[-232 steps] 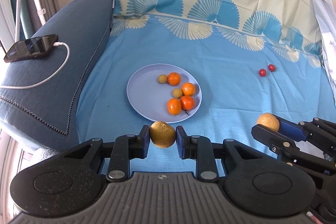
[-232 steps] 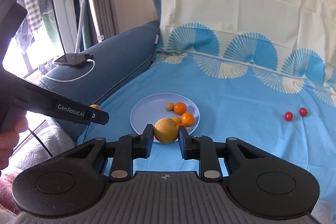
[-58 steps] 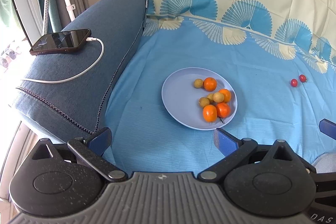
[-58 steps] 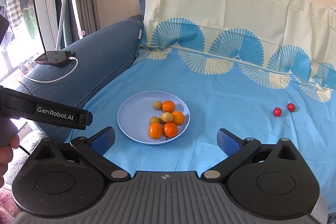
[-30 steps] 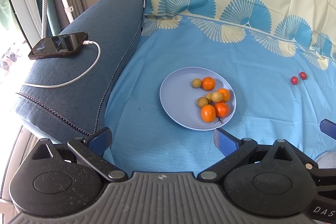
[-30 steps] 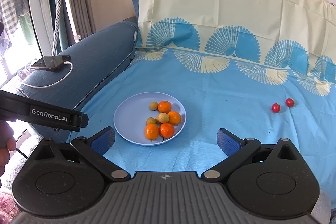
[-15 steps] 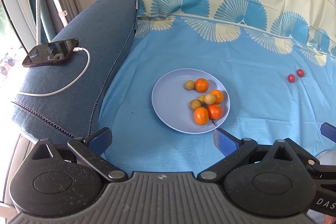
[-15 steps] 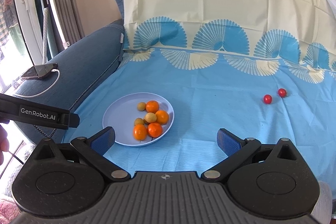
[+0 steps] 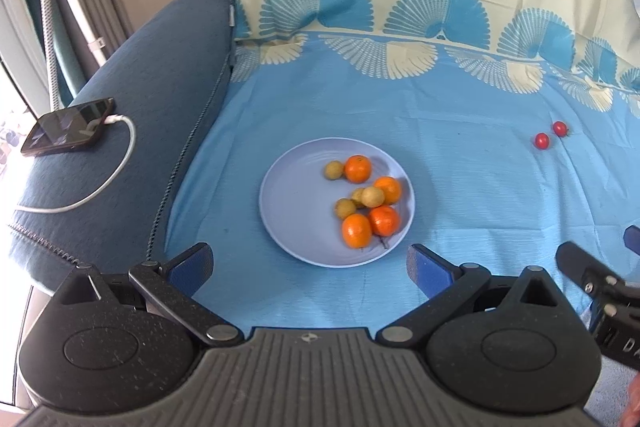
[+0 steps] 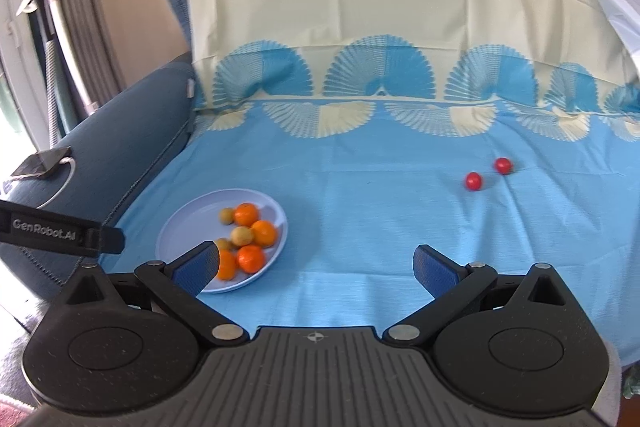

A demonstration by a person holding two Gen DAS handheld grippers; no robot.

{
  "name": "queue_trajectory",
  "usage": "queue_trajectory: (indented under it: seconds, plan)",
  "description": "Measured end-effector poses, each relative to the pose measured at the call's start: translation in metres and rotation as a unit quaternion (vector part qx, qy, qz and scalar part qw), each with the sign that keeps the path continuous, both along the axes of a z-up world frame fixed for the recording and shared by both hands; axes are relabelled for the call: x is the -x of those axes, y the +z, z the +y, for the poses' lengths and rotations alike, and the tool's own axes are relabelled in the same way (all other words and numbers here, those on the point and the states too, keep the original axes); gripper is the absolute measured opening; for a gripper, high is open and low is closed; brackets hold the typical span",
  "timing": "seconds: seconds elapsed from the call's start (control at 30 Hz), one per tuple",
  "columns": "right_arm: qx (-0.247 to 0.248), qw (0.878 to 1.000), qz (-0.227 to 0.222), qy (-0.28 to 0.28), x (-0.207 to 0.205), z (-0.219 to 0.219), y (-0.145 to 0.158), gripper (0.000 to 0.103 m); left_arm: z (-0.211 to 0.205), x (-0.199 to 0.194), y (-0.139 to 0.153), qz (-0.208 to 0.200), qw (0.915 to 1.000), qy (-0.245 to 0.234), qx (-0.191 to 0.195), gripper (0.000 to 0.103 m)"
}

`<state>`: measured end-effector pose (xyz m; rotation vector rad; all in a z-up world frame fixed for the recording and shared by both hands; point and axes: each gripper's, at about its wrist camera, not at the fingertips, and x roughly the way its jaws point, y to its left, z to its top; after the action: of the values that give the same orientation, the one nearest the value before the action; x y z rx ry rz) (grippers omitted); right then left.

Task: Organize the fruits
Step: 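Move both open tools toward the two red tomatoes on the sheet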

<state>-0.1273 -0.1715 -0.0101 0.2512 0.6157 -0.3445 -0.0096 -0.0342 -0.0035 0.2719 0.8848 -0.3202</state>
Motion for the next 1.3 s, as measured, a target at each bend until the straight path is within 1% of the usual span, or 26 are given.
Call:
queue_trajectory:
  seconds: [0.23, 0.43, 0.63, 0.8, 0.97, 1.1, 1.2, 1.3]
  plan:
    - [0.012, 0.999, -0.003, -0.050, 0.011, -0.037, -0.003, 0.102, -0.037, -0.003, 0.000, 0.004, 0.9996, -0.027, -0.001, 0.103]
    - [0.002, 0.995, -0.003, -0.097, 0.026, -0.073, -0.008, 0.102, -0.075, -0.002, 0.000, 0.009, 0.9984, -0.057, 0.001, 0.103]
    - [0.000, 0.992, -0.009, -0.124, 0.036, -0.102, -0.011, 0.102, -0.113, 0.006, -0.002, 0.001, 0.9958, -0.091, -0.011, 0.103]
    - [0.007, 0.989, -0.014, -0.149, 0.042, -0.130, -0.013, 0.102, -0.150, 0.005, -0.012, -0.003, 0.9926, -0.119, -0.024, 0.103]
    - [0.021, 0.984, -0.016, -0.178, 0.048, -0.171, -0.020, 0.102, -0.204, -0.002, -0.027, -0.005, 0.9870, -0.157, -0.035, 0.103]
    - [0.038, 0.981, -0.014, -0.192, 0.044, -0.212, -0.030, 0.102, -0.257, -0.019, -0.047, -0.002, 0.9802, -0.194, -0.037, 0.103]
    - [0.060, 0.981, -0.005, -0.187, 0.030, -0.245, -0.046, 0.102, -0.303, -0.039, -0.070, 0.009, 0.9741, -0.224, -0.033, 0.103]
    - [0.077, 0.983, 0.005, -0.166, 0.008, -0.281, -0.069, 0.102, -0.352, -0.063, -0.100, 0.024, 0.9680, -0.247, -0.037, 0.103]
